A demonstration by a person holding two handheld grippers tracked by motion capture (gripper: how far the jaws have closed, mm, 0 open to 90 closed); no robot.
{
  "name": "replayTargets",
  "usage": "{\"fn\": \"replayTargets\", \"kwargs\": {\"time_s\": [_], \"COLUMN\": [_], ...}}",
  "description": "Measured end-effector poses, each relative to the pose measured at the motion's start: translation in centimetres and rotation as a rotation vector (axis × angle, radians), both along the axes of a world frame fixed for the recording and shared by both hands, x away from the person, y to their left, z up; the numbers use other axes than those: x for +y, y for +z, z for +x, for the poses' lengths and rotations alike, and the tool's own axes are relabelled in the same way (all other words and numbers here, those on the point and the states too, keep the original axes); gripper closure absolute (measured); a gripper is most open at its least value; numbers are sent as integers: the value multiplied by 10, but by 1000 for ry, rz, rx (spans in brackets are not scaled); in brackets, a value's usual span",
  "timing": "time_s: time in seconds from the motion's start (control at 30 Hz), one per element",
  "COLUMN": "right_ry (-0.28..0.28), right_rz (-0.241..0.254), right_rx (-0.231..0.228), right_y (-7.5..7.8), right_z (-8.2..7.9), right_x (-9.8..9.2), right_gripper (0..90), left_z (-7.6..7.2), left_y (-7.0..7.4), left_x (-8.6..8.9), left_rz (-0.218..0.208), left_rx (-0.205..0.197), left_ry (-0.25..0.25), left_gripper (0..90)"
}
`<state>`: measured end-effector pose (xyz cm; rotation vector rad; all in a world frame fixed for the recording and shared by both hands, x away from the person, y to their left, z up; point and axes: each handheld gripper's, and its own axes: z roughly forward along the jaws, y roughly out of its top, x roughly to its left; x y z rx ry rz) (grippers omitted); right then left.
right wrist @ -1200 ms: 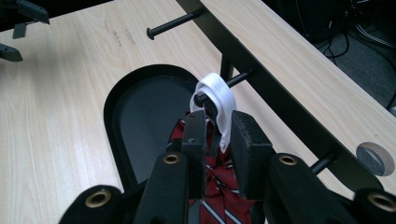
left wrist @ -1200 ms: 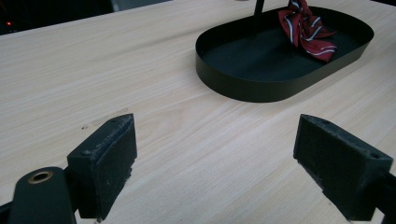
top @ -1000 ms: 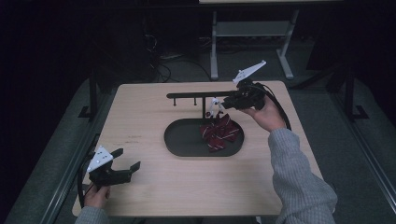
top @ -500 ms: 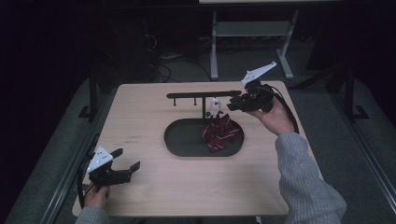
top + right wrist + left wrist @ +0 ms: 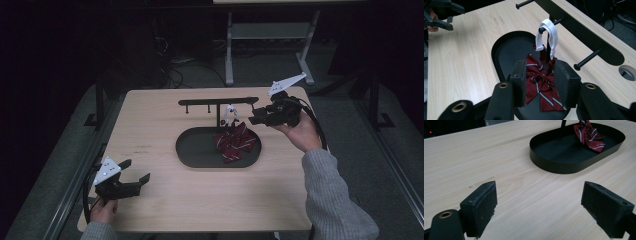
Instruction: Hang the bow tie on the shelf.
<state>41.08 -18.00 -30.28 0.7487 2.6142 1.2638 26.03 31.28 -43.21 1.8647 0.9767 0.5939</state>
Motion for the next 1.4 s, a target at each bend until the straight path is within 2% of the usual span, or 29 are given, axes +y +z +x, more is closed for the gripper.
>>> {"fn": "replayTargets", "kwargs": {"time_s": [0.47, 0.57, 1.0, 1.4], "right_ry": [4, 5, -5, -15], "right_rz": [-2, 4, 0, 17], "right_rx": [31, 20, 33, 23], "right_y": [-6, -6, -14, -18], "right_z": [-12, -15, -22, -31], "right_x": [-7, -11, -18, -27], "right_gripper": [559, 554, 531, 526], "left_z": [-1, -1, -1, 0], "left_y": [0, 0, 0, 0], "left_x": [1, 1, 1, -1], "left_rz": [-1, 2, 0, 0], "left_rx": [-1, 0, -1, 1], "left_ry": [0, -1, 0, -14], "left_gripper": [128, 128, 128, 128]}}
